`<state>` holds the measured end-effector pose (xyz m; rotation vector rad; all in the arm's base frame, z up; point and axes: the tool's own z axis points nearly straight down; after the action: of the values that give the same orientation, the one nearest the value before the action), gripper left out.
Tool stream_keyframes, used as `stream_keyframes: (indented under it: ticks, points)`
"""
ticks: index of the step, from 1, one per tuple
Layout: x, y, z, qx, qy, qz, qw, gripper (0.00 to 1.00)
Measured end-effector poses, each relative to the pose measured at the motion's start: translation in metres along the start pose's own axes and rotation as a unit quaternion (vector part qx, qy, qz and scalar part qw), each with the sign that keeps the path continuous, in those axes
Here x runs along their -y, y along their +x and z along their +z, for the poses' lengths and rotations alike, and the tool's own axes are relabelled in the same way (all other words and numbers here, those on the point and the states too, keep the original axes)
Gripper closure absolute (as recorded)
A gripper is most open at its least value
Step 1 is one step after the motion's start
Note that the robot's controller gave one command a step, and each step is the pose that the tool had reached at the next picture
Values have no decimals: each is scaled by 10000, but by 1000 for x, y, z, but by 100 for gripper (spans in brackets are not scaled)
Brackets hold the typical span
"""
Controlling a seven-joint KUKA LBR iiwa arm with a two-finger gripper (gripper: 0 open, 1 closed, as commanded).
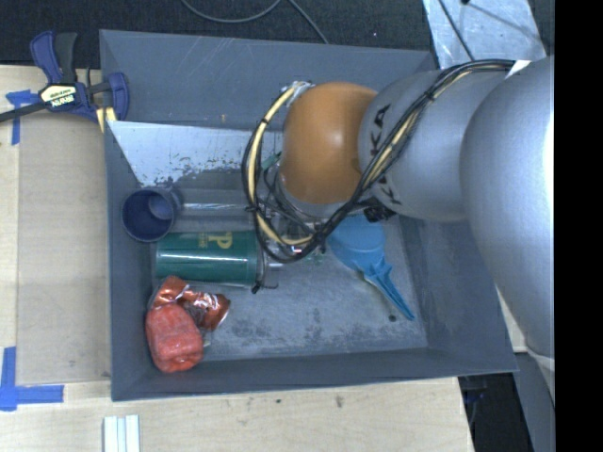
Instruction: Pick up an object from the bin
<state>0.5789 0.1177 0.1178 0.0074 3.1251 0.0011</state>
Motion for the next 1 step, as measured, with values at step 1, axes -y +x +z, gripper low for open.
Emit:
stream_keyframes:
  ticks: [1]
  points:
    - [-28,-8,24,-87,12,71,9999,0]
